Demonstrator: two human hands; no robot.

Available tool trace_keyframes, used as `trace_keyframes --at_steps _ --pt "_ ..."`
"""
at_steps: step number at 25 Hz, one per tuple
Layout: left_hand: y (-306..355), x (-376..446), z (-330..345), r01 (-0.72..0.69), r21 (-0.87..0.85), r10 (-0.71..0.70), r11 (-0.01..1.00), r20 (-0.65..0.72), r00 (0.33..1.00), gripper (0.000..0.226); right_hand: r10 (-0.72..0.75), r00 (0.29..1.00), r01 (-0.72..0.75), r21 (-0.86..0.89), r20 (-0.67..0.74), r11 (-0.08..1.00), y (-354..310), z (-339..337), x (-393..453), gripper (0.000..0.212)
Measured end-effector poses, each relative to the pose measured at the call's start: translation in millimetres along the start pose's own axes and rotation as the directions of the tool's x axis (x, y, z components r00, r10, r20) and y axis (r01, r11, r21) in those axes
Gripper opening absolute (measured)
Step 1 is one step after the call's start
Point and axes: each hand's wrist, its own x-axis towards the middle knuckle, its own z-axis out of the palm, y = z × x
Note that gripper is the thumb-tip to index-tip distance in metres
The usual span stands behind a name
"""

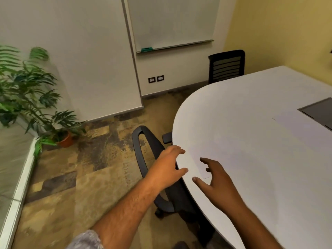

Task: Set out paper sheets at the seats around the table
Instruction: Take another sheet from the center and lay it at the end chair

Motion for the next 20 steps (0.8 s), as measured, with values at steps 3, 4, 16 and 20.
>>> trace_keyframes --at_steps 3,4,16,20 --pt "-22.2 36.4 -12.5 0.005 0.047 -0.007 0.999 0.050 0.999 0.065 0.026 0.999 -0.027 0.011 0.027 1.000 -2.8 11.4 27.8 0.070" --pt "-27.4 45.8 -17.8 0.005 0.069 -0.010 0.998 0.072 0.997 0.065 0.040 0.999 -0.041 0.022 0.028 0.999 -5.2 14.9 39.0 0.070" --pt "-106.2 179.1 -66.6 -0.018 0.215 -0.033 0.976 0.231 0.972 0.055 0.221 0.969 -0.218 -0.042 0.107 0.975 -20.4 70.1 161.5 0.078" --pt "-149.4 244.7 -69.2 -0.064 0.255 -0.032 0.965 0.356 0.934 0.051 0.368 0.926 -0.363 -0.065 0.083 0.929 -13.4 106.0 201.1 0.086"
